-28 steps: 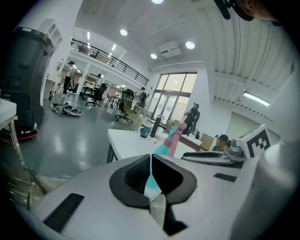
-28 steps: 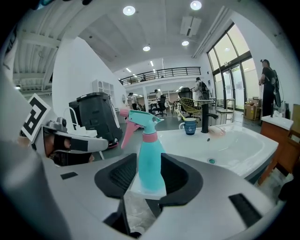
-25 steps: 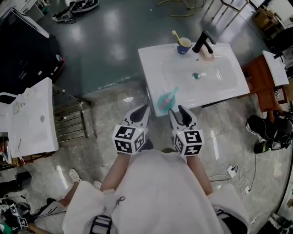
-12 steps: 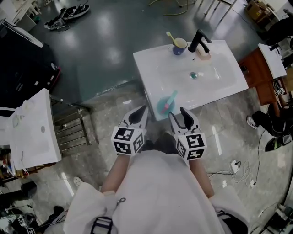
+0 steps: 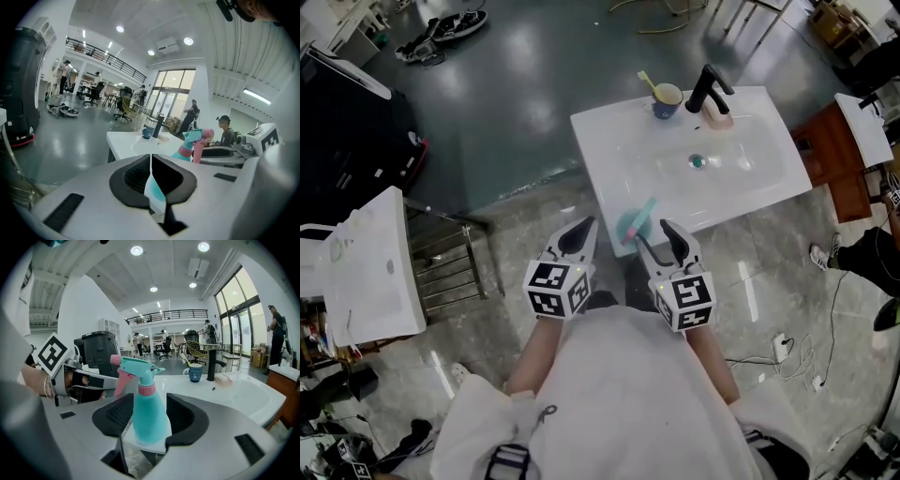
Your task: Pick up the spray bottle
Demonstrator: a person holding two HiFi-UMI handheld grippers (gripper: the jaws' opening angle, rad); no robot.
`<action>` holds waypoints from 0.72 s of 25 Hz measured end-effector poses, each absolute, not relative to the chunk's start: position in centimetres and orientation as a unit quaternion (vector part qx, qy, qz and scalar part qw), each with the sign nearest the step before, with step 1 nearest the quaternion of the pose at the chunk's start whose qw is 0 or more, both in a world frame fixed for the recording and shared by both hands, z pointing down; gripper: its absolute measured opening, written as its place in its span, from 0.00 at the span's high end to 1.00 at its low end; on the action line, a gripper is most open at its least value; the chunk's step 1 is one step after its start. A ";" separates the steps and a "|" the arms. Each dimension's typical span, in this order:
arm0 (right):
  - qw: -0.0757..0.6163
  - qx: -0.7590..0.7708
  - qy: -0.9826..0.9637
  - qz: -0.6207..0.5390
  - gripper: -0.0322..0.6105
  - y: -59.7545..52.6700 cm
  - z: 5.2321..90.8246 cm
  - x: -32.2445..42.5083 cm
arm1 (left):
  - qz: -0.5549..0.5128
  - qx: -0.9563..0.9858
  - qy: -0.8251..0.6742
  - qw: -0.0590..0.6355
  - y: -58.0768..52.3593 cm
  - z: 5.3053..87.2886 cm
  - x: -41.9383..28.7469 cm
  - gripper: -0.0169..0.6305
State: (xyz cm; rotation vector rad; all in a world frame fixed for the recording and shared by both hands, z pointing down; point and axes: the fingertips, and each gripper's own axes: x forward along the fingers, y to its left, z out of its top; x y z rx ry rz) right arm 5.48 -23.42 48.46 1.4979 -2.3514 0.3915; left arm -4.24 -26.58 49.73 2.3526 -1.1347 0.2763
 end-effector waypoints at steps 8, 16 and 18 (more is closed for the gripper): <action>0.170 0.489 -0.847 0.120 0.60 -24.9 48.5 4.6 | 0.108 0.859 -0.431 0.256 -28.3 50.1 -3.5 0.92; 0.170 0.461 -0.863 0.116 0.59 -26.1 49.0 4.0 | 0.116 0.853 -0.440 0.257 -29.1 50.6 -3.4 0.92; 0.171 0.451 -0.868 0.115 0.59 -26.3 49.0 3.6 | 0.117 0.850 -0.445 0.256 -29.3 50.6 -3.6 0.92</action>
